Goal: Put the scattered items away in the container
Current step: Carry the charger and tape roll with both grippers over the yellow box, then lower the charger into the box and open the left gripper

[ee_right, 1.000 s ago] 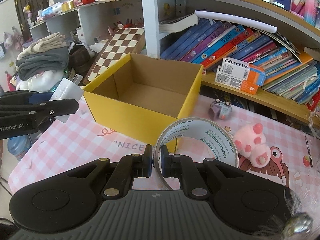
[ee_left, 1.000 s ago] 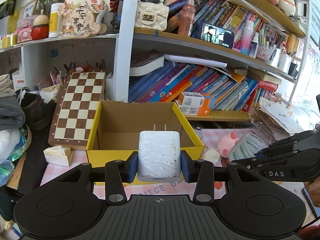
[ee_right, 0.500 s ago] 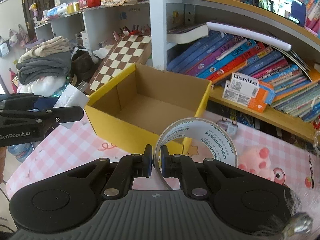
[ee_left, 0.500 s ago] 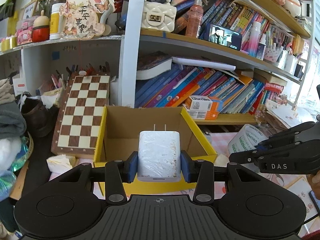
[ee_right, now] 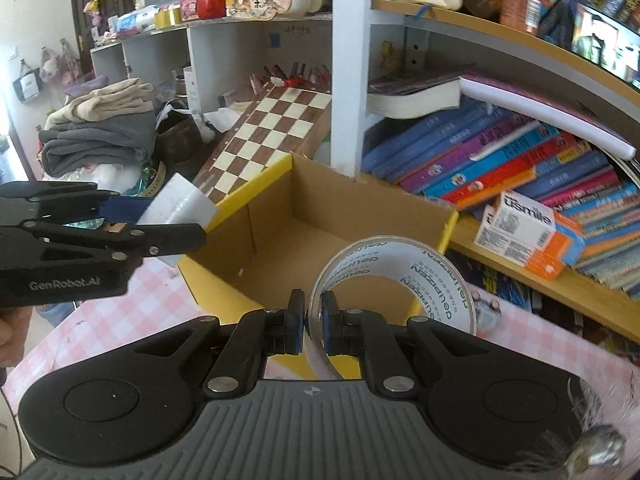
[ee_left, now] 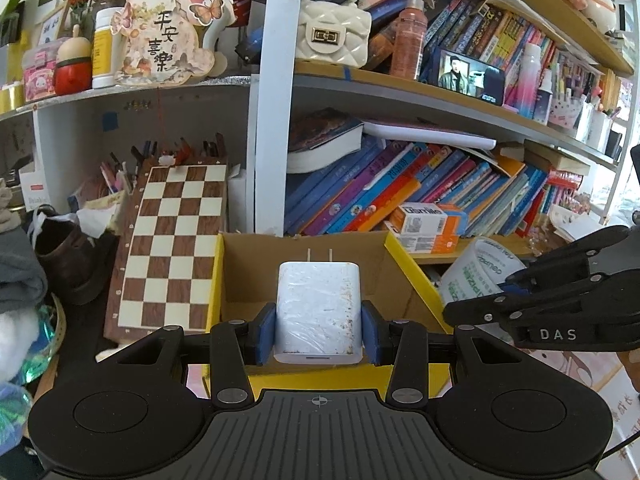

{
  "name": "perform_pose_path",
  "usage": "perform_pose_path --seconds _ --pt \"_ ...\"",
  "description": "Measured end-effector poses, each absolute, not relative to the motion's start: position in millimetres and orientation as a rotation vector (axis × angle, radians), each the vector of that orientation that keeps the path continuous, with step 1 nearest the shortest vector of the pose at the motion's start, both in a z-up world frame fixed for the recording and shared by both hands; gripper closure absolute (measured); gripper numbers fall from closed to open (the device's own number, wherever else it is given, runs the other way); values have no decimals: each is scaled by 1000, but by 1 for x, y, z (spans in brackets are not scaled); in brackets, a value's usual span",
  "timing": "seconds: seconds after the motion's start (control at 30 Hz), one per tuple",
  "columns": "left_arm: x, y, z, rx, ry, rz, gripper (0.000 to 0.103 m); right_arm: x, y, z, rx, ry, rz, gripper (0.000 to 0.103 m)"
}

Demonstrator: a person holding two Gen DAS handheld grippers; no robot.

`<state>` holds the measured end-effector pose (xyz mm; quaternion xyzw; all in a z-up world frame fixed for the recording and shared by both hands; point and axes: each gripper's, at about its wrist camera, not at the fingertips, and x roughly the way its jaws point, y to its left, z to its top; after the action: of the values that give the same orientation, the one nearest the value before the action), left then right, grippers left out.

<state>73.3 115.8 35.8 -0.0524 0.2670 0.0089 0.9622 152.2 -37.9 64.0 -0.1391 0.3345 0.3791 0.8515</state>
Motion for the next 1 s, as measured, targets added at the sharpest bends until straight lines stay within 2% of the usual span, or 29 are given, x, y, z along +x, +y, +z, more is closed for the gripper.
perform_pose_path --seconds 1.0 --pt "165 127 -8 105 695 -16 62 225 34 1 -458 810 1004 94"
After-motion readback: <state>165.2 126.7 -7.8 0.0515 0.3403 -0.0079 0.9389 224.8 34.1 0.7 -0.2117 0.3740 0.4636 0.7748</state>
